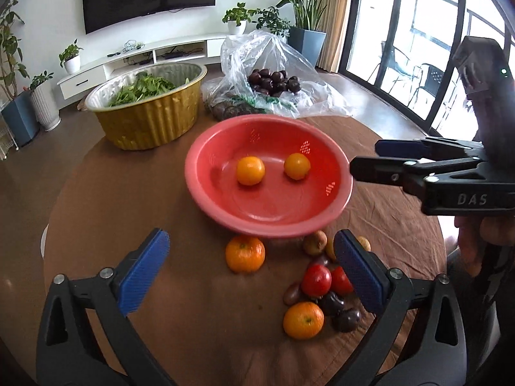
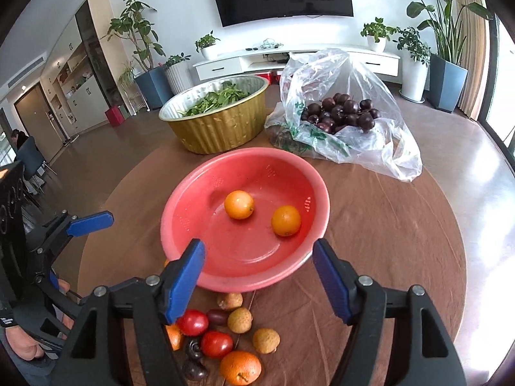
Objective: Organize fruits
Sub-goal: 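Move both open tools back toward the loose fruit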
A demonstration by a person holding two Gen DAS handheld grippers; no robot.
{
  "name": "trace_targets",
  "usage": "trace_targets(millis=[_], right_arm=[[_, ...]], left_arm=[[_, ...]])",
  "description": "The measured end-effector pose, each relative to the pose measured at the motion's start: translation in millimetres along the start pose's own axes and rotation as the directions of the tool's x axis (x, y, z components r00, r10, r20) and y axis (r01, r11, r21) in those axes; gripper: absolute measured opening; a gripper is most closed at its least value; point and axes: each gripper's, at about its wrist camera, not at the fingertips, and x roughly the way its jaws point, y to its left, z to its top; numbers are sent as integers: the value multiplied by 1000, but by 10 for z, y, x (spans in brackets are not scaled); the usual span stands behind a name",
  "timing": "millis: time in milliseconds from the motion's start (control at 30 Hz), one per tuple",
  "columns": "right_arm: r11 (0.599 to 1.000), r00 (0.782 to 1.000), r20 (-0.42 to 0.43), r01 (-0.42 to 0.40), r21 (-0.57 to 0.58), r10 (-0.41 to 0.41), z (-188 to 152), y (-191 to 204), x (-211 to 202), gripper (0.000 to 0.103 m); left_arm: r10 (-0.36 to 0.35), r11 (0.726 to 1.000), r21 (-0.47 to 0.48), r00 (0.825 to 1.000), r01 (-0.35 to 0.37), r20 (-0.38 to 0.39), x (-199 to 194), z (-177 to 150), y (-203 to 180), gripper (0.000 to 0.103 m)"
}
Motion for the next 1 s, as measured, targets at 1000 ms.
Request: trace_targets(millis=[1000], right_arm=[[996,998,-61,-21,85,27,-1087,70,-247,64]], left_arm=[[-29,995,91,992,41,-121,150,-573,-141,94]])
